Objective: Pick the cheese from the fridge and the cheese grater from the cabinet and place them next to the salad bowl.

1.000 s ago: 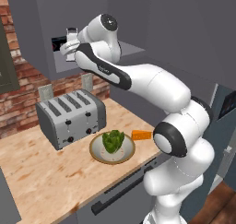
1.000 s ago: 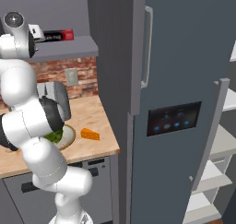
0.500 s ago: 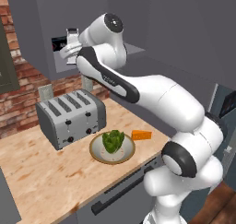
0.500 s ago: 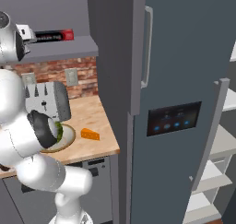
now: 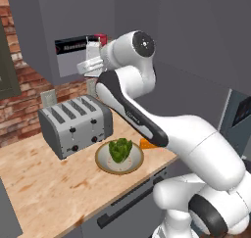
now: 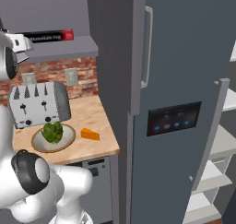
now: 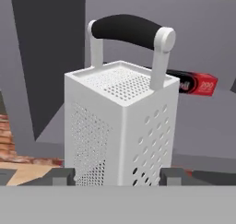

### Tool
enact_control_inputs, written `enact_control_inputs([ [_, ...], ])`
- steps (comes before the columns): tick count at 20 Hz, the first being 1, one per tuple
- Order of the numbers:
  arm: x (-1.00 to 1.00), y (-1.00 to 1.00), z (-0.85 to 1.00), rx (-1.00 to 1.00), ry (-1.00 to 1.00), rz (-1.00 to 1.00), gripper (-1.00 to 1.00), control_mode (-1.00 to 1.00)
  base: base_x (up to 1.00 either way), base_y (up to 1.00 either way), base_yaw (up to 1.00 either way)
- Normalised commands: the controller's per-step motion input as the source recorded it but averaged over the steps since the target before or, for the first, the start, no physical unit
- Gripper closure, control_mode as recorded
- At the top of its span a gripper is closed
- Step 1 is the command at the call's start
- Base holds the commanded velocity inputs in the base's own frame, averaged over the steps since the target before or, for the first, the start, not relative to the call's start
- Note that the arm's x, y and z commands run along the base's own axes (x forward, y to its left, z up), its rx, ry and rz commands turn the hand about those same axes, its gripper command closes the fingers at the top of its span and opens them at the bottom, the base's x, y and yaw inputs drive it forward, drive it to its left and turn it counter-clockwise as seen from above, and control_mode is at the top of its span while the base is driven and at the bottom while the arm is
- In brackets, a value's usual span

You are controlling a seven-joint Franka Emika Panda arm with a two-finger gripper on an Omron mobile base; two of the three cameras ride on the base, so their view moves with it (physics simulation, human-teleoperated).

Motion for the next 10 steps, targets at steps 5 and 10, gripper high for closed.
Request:
enact_control_inputs([
  [5, -0.73, -0.40, 0.13, 0.02, 0.00, -0.09, 1.00, -1.00, 0.00, 0.00, 0.00],
  [10, -0.93, -0.44, 0.31, 0.02, 0.05, -0.08, 1.00, -1.00, 0.00, 0.00, 0.00],
])
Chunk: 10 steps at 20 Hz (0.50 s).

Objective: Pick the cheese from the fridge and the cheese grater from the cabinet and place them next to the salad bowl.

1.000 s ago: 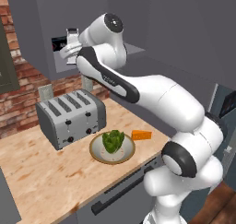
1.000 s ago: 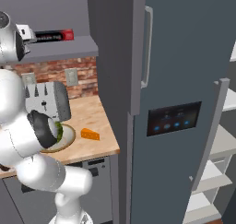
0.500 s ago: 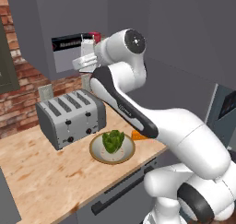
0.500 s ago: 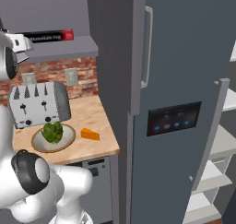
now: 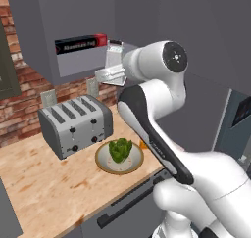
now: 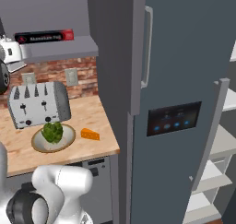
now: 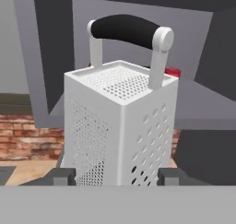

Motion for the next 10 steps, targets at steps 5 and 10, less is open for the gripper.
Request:
enact_control_inputs([
  [5, -1.00, -0.28, 0.23, 0.02, 0.10, -0.07, 1.00, -1.00, 0.00, 0.00, 0.00],
  [10, -0.94, -0.09, -0.06, 0.00, 0.09, -0.07, 1.00, -1.00, 0.00, 0.00, 0.00],
])
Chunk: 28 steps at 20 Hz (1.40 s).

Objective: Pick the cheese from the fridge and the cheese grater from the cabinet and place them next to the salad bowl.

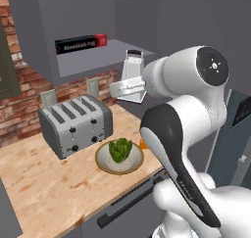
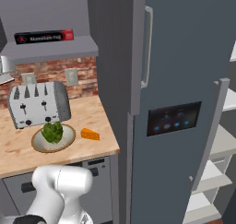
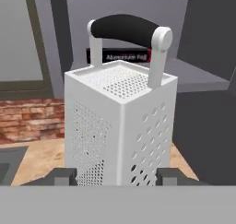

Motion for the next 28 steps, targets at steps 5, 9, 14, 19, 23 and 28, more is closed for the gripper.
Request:
enact_control_inputs([
  [5, -0.67, 0.00, -0.45, 0.00, 0.09, -0.11, 1.00, -1.00, 0.00, 0.00, 0.00],
  [9, -0.44, 0.00, -0.56, 0.00, 0.08, -0.15, 1.00, -1.00, 0.00, 0.00, 0.00],
  [14, -0.24, 0.00, -0.42, 0.00, 0.06, -0.18, 1.00, -1.00, 0.00, 0.00, 0.00],
  [19, -0.10, 0.00, -0.22, 0.00, 0.07, -0.20, 1.00, -1.00, 0.00, 0.00, 0.00],
  [23, 0.07, 0.10, -0.13, 0.00, 0.04, -0.21, 1.00, -1.00, 0.00, 0.00, 0.00],
  [28, 0.10, 0.16, -0.20, 0.00, 0.02, -0.22, 1.00, -1.00, 0.00, 0.00, 0.00],
])
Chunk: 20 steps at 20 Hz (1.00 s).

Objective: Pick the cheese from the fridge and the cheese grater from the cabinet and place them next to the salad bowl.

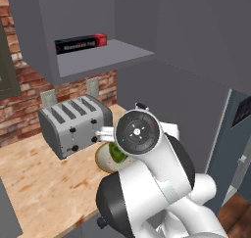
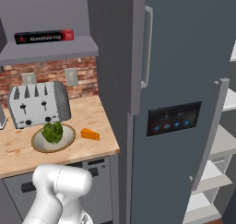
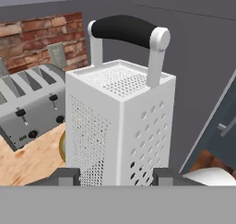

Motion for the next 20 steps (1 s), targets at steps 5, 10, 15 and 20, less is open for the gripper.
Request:
enact_control_inputs([
  [5, 0.00, 0.36, -0.17, 0.00, -0.01, -0.11, 1.00, -1.00, 0.00, 0.00, 0.00],
  [10, 0.00, 0.17, -0.06, 0.00, -0.03, 0.00, 1.00, -1.00, 0.00, 0.00, 0.00],
  [15, 0.02, 0.01, -0.36, 0.00, 0.00, 0.03, 1.00, -1.00, 0.00, 0.00, 0.00],
  [20, 0.08, 0.02, -0.45, 0.00, 0.00, 0.09, 1.00, -1.00, 0.00, 0.00, 0.00],
])
